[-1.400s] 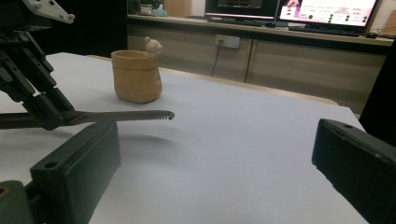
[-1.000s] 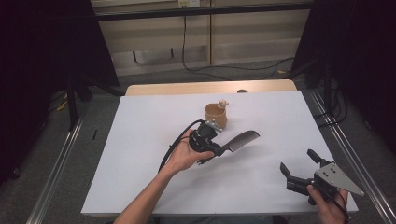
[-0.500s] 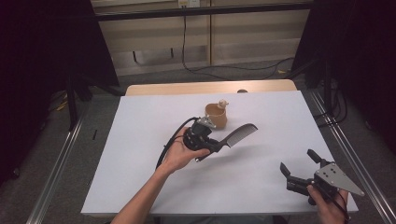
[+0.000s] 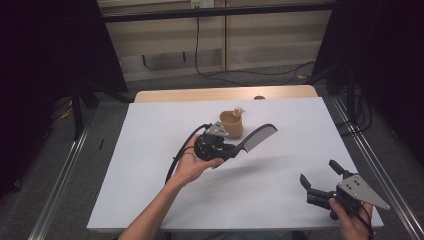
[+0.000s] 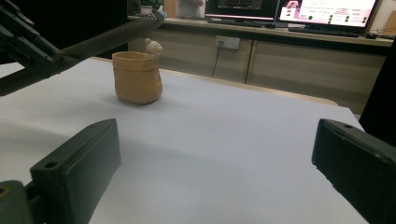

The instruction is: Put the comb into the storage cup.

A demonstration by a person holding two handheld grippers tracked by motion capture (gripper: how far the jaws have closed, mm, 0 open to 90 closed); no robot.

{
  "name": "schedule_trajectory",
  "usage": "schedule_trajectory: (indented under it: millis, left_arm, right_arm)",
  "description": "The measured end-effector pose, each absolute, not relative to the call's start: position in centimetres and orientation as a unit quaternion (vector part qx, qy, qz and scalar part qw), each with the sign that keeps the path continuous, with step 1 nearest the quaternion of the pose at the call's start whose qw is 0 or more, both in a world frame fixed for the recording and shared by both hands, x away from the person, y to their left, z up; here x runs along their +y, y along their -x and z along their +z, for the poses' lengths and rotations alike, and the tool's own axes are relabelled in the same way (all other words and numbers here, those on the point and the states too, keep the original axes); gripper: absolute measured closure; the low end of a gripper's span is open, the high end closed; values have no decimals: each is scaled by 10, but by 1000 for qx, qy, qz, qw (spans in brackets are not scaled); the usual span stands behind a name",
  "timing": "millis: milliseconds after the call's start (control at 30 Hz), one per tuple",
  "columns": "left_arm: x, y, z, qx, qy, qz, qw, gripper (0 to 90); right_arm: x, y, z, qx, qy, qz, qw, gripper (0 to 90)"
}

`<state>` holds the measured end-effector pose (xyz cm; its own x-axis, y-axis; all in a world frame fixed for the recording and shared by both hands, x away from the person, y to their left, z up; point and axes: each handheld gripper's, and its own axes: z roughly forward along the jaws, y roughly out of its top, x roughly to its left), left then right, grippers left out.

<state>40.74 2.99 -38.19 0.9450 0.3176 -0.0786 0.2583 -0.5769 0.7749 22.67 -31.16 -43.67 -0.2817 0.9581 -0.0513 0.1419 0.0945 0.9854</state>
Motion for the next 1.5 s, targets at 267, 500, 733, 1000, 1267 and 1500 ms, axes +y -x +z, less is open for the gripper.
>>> schedule_trajectory:
  millis: [267, 500, 733, 1000, 1267, 1500]
  left_arm:
    - [40, -408, -373, 167, -862, 46, 477, 727]
    - [47, -404, -370, 174, -849, 53, 497, 727]
    - [65, -401, -366, 181, -830, 74, 522, 727]
    - [81, -403, -362, 192, -805, 95, 553, 727]
    - [86, -410, -361, 207, -778, 116, 582, 727]
    - [84, -415, -361, 214, -763, 126, 597, 728]
  right_arm:
    - [-312, -227, -437, 619, -446, 506, 403, 6]
    - [-312, -227, -437, 618, -445, 506, 404, 6]
    - [-312, -227, -437, 618, -446, 505, 405, 7]
    - [-312, -226, -436, 617, -446, 506, 405, 6]
    - [-312, -226, -436, 617, -445, 507, 405, 5]
    - [-312, -227, -436, 618, -446, 506, 405, 5]
